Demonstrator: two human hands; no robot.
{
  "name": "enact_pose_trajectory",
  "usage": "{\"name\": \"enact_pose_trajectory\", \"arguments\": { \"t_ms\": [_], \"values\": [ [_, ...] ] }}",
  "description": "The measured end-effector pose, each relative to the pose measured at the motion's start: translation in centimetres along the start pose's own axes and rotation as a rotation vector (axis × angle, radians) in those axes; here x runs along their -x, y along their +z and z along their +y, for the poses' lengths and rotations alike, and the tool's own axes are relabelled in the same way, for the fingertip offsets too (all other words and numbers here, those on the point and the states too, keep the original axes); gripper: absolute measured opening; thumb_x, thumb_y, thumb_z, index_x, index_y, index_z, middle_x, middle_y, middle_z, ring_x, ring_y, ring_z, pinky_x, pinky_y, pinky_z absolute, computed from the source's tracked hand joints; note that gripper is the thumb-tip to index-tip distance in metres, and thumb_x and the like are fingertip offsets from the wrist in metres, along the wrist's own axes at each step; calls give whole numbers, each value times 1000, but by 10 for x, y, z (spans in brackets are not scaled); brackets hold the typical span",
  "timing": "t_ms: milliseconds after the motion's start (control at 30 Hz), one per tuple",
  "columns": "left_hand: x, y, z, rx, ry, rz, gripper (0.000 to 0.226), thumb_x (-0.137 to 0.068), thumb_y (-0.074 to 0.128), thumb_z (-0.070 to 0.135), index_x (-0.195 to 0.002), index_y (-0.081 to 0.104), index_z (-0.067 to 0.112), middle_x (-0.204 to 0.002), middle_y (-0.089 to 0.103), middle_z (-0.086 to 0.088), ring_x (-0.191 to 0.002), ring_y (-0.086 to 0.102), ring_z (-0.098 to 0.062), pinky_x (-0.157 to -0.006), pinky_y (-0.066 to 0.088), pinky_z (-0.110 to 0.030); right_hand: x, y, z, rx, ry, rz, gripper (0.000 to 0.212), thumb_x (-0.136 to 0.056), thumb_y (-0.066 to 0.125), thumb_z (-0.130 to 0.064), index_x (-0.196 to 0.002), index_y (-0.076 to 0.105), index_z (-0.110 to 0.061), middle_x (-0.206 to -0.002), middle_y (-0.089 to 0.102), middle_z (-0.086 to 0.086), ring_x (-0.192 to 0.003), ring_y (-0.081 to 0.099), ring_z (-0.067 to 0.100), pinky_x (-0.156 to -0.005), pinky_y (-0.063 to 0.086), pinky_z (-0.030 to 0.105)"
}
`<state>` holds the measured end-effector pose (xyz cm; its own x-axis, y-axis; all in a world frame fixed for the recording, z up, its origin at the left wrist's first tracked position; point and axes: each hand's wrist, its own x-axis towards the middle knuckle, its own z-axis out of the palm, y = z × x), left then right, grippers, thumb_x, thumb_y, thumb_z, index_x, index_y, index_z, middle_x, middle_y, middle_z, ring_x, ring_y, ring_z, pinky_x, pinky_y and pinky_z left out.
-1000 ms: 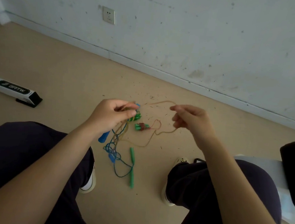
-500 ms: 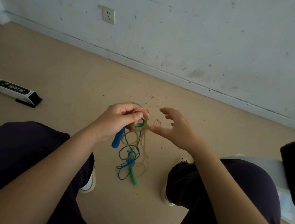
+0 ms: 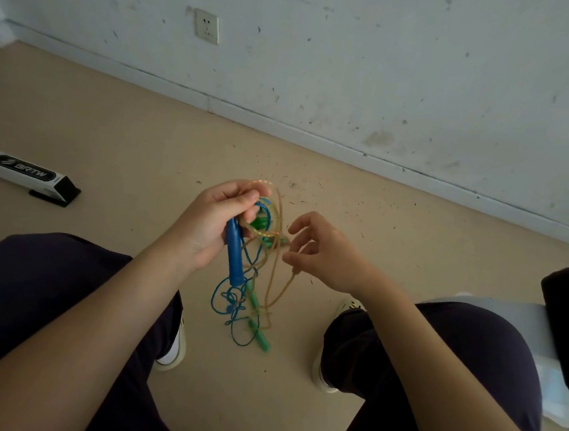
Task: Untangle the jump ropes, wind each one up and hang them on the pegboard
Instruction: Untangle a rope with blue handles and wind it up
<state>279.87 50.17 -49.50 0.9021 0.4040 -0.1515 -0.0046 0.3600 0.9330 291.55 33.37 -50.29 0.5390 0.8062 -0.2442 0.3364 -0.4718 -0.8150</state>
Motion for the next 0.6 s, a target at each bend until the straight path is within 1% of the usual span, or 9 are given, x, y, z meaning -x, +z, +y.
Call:
{"name": "enact_pose_trajectory", "arguments": {
  "t_ms": [100, 133, 200, 267, 367, 400, 467, 533, 600],
  "values": [
    [-2, -2, -3, -181, 15, 100, 21, -101, 51, 9, -96, 70, 14, -65, 46, 2, -59, 47, -9, -55, 47, -22, 3, -3, -4, 12, 10, 6, 24, -89, 64, -6, -110, 53, -12, -75, 68, 0, -59, 58, 1, -56, 45, 13],
    [-3, -3, -6, -260, 15, 154, 21, -100, 52, 10, -96, 71, 14, -66, 47, 3, -60, 48, -9, -55, 47, -23, 4, -5, -6, 7, 19, 7, 21, -89, 61, -4, -109, 55, -10, -71, 65, -1, -56, 55, 1, -54, 43, 12],
    [-7, -6, -11, -348, 1, 265, 19, -99, 55, 10, -96, 73, 15, -67, 49, 3, -60, 48, -10, -53, 46, -24, 5, -9, -9, -4, 32, 16, 14, -91, 58, -5, -103, 63, -8, -59, 55, -7, -51, 48, 5, -52, 42, 19],
    [-10, -11, -14, -399, -18, 350, 17, -97, 58, 10, -97, 74, 15, -68, 54, 5, -60, 48, -10, -52, 43, -23, 7, -16, -11, -23, 44, 46, 10, -92, 64, -17, -95, 70, -9, -46, 45, -14, -43, 36, 3, -49, 33, 19],
    [-12, -18, -12, -420, -33, 365, 12, -93, 64, 11, -98, 75, 16, -67, 61, 10, -62, 52, -9, -54, 43, -24, 13, -29, -16, -79, 30, 89, 22, -89, 69, -38, -82, 74, -18, -39, 40, -14, -40, 25, 5, -45, 23, 16],
    [-10, -17, -10, -418, -36, 332, 12, -93, 66, 11, -98, 75, 17, -67, 63, 10, -63, 54, -9, -54, 45, -24, 14, -32, -17, -83, 22, 90, 22, -90, 67, -38, -79, 75, -21, -39, 41, -15, -41, 26, 5, -46, 24, 16],
    [-7, -12, -9, -402, -42, 235, 13, -93, 66, 9, -99, 75, 16, -69, 66, 7, -63, 57, -8, -54, 48, -24, 15, -31, -15, -73, 21, 63, 22, -94, 64, -33, -78, 75, -22, -47, 52, -12, -46, 40, 8, -52, 38, 23],
    [-4, -6, -9, -376, -46, 151, 13, -93, 65, 6, -99, 74, 13, -71, 68, 3, -62, 61, -8, -55, 52, -24, 13, -26, -13, -73, 45, 8, 20, -95, 62, -25, -84, 75, -15, -65, 67, 1, -57, 58, 16, -68, 54, 38],
    [-1, -1, -10, -360, -45, 92, 12, -93, 66, 5, -100, 73, 10, -73, 70, 0, -64, 63, -12, -60, 55, -27, 11, -20, -13, -103, 53, -39, 15, -94, 61, -20, -94, 71, -9, -82, 74, 7, -67, 66, 18, -79, 57, 44]
  ]
}}
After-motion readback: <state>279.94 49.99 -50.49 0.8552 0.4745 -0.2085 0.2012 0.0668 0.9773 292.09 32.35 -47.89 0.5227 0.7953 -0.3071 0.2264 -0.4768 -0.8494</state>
